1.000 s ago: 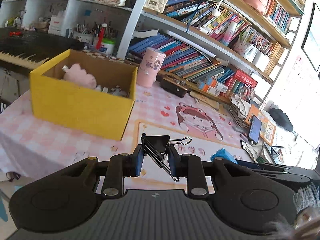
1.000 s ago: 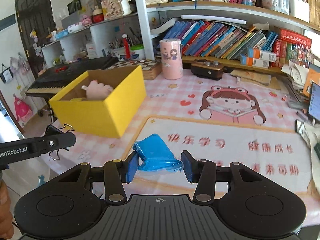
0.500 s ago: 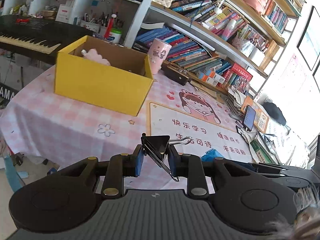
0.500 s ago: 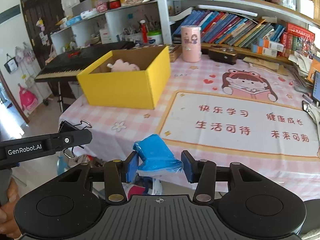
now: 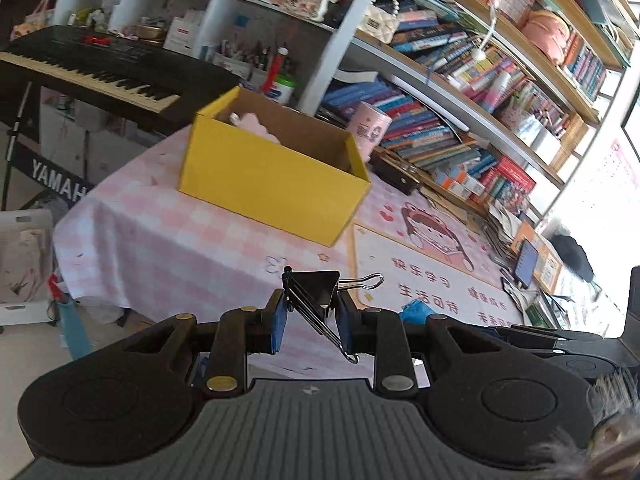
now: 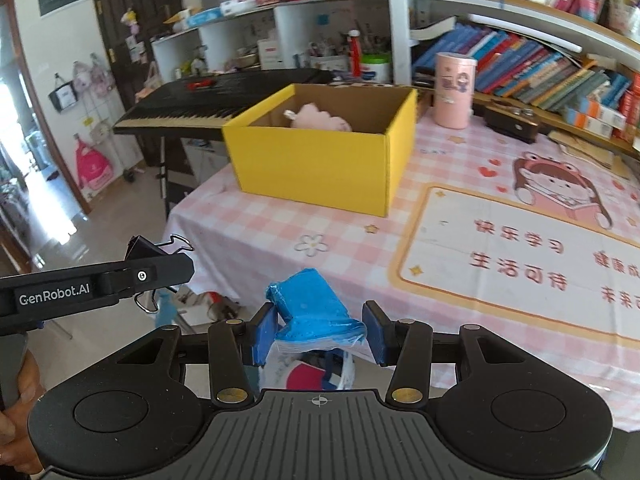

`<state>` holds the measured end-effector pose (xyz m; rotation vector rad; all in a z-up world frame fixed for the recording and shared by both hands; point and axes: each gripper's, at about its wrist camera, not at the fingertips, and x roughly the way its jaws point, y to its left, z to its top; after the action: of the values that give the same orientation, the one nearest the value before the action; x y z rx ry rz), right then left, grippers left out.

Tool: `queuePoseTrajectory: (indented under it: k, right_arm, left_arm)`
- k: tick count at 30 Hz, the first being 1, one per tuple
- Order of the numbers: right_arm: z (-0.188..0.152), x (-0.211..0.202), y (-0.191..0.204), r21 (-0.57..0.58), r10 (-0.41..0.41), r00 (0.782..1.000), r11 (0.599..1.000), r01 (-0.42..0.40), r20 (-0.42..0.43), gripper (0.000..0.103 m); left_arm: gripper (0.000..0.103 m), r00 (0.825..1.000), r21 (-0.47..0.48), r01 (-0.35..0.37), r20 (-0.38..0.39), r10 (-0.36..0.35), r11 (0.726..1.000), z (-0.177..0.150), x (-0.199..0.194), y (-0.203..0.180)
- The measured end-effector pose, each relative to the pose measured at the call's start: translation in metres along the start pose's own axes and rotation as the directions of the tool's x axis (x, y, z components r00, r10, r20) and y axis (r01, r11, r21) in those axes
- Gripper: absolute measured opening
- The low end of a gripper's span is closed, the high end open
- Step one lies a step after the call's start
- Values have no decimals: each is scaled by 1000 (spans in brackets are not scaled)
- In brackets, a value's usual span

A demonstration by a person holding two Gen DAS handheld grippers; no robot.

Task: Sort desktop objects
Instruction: 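Carry the blue object and binder clip with both tools over the yellow box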

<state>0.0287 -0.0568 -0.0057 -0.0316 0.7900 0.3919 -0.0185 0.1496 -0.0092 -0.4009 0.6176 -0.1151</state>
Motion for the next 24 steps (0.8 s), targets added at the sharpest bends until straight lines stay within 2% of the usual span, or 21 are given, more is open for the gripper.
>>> queuePoseTrajectory:
  k: [7,24]
  right_arm:
    - [9,14,15,-23,41,999,999,-41,-9,46]
    - [13,26,12,-2,38,998,999,-38,-45,46]
  left_arm:
    - [24,999,-17,-33,3,33,999,6,-3,14]
    - [24,999,-12,0,-37,0,1000,11,14,13]
